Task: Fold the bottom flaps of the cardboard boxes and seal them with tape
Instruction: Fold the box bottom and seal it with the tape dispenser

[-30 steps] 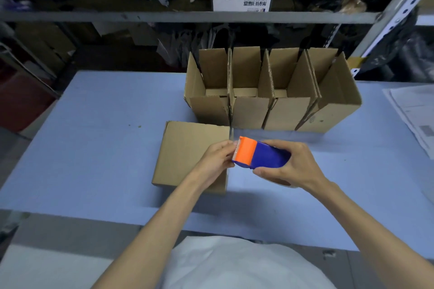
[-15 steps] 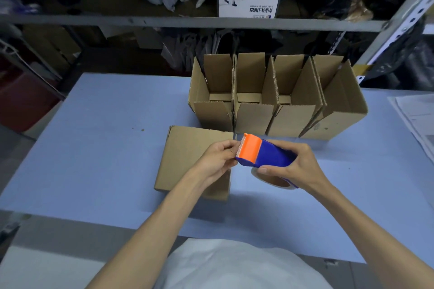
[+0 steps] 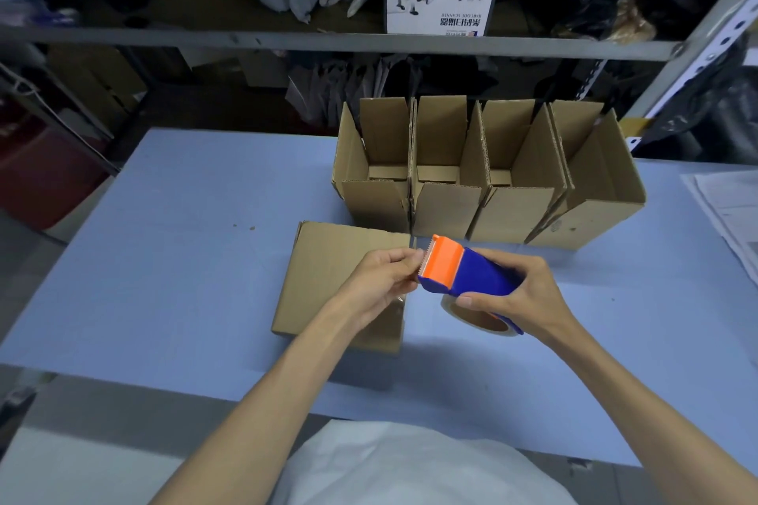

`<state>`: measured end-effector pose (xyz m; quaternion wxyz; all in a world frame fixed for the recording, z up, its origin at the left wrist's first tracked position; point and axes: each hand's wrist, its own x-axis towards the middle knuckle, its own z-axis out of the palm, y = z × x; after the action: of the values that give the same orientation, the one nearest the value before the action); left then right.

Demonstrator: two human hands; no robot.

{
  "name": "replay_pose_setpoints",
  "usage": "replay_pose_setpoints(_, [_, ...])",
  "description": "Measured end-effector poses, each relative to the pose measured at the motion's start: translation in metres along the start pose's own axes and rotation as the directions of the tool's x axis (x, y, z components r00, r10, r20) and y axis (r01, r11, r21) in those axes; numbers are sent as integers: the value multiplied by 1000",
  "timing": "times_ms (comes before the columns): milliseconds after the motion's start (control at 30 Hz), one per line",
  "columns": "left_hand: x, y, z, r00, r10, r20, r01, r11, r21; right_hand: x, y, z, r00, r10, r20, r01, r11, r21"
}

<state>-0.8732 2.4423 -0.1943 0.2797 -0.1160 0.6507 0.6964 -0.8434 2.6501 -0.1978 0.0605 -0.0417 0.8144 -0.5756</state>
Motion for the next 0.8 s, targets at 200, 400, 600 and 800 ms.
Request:
replay_pose_setpoints(200, [-2,-3,0,998,-33,55,40,989,-139,1,-2,1,1000,-1,-2,1,999,40])
replay_pose_setpoints(400, [-3,0,-1,995,-66,79,83,969,-232,1,-5,0,1000,-13,-7,13,999,47])
replay_pose_setpoints(600, [-6,4,2,997,-80,19,81,993,-82,-2,-6,-1,1000,5,11,-6,999,32])
replay_pose_setpoints(800, [-4,-1,4,987,-156,-41,152,984,-98,-4,-6,0,999,26,41,-28,998,52])
